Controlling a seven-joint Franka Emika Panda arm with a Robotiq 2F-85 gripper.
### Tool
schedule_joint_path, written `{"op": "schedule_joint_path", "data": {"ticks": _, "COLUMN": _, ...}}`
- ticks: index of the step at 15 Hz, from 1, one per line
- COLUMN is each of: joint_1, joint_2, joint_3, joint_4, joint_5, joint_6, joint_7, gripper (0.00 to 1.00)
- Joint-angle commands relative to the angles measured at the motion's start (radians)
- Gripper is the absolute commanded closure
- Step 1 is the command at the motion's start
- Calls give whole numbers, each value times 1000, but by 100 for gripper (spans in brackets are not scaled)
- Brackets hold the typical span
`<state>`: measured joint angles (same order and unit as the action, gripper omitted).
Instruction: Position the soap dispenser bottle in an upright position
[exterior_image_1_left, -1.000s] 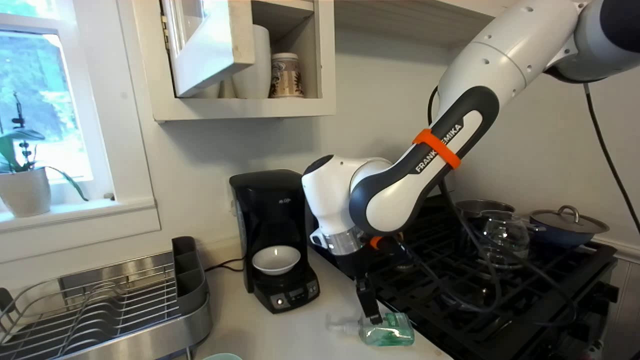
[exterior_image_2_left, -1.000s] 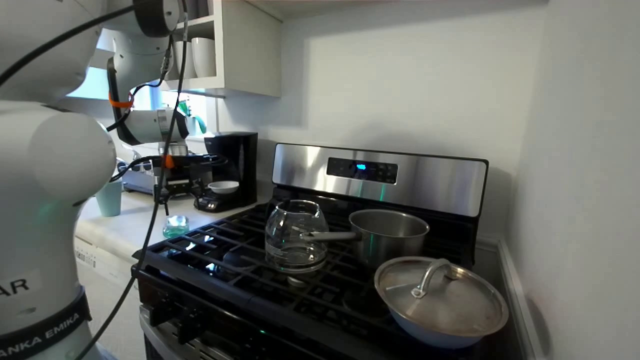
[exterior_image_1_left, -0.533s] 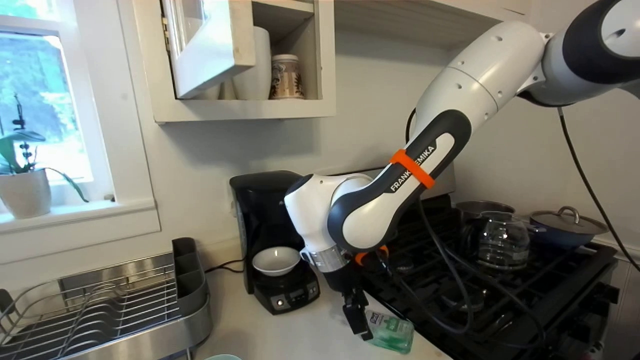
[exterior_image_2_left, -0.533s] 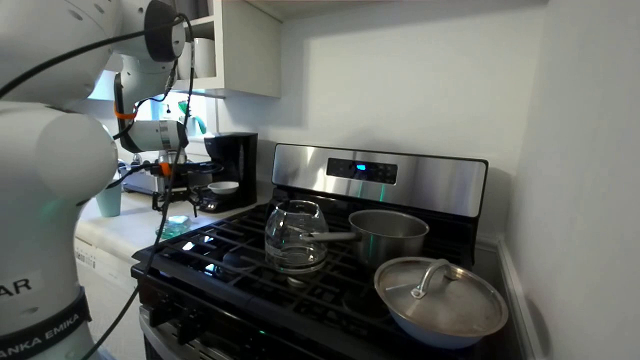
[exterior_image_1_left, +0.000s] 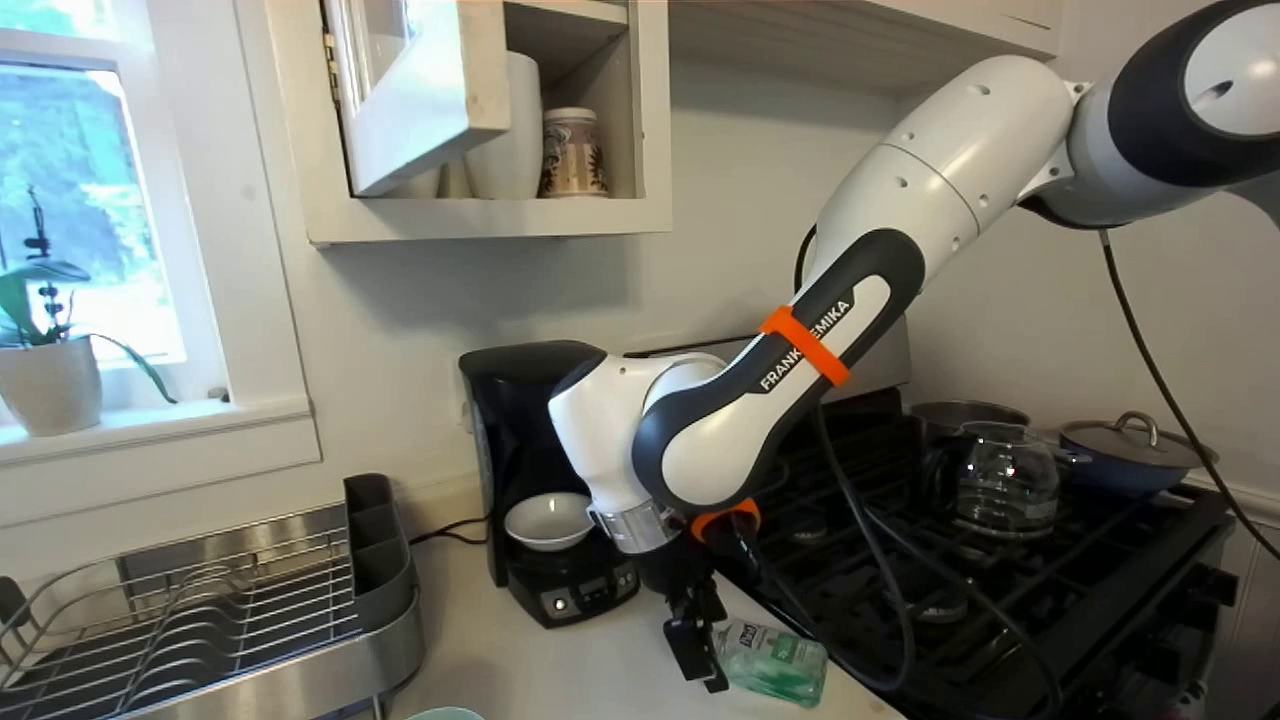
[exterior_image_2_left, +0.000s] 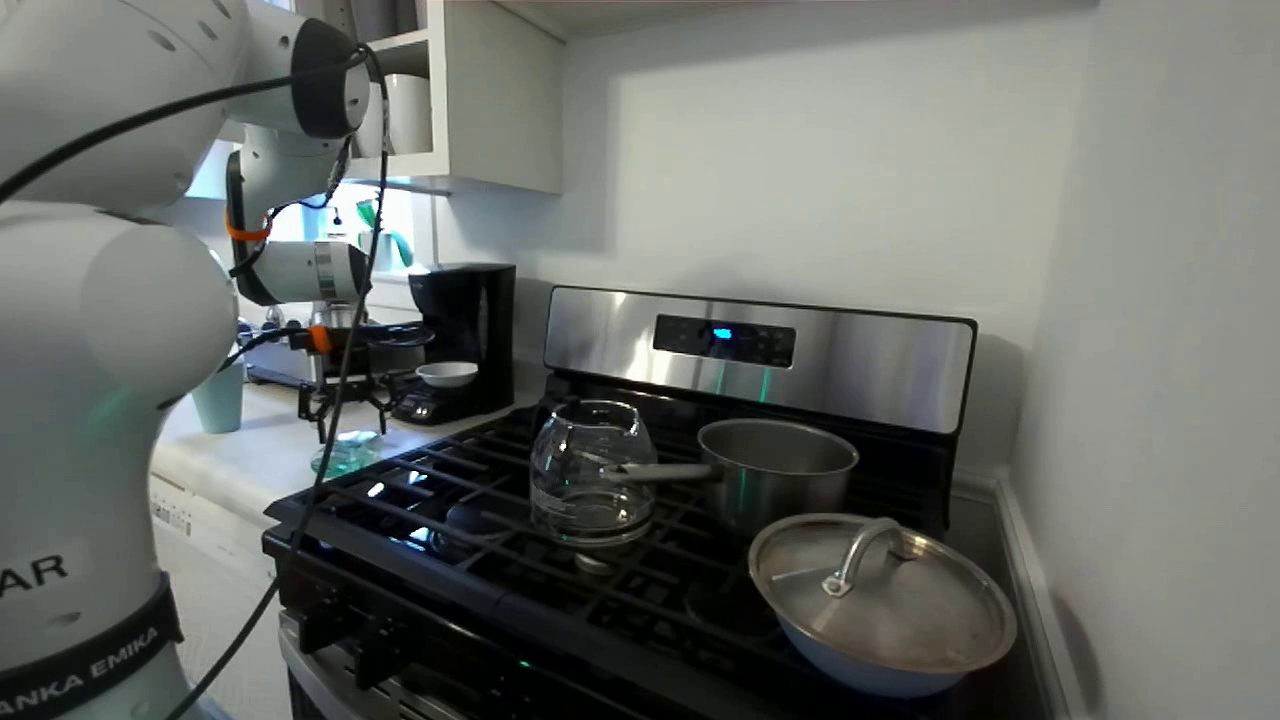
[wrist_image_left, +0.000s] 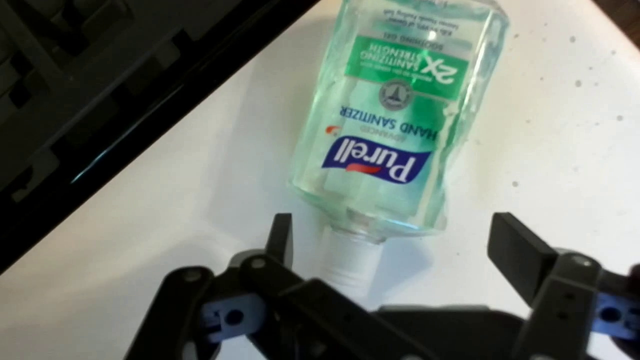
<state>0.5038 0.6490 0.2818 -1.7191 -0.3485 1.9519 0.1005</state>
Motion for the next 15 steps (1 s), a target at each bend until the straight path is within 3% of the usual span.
{"op": "schedule_joint_path", "data": {"ticks": 1, "joint_1": 28, "joint_2": -1, "joint_3": -30, "joint_4": 8, "joint_5": 26, "joint_6": -19, "joint_7": 99, "gripper": 0}}
{"op": "schedule_joint_path", "data": {"ticks": 5, "joint_1": 29, "joint_2": -8, "joint_3": -40, "joint_4": -13, "joint_5": 38, "joint_6": -8, "joint_7": 178, "gripper": 0}}
{"op": "schedule_joint_path", "data": {"ticks": 15, "joint_1": -15, "joint_2": -28, "joint_3": -45, "joint_4": -58, "joint_5": 126, "joint_6": -2, "joint_7": 169, "gripper": 0}}
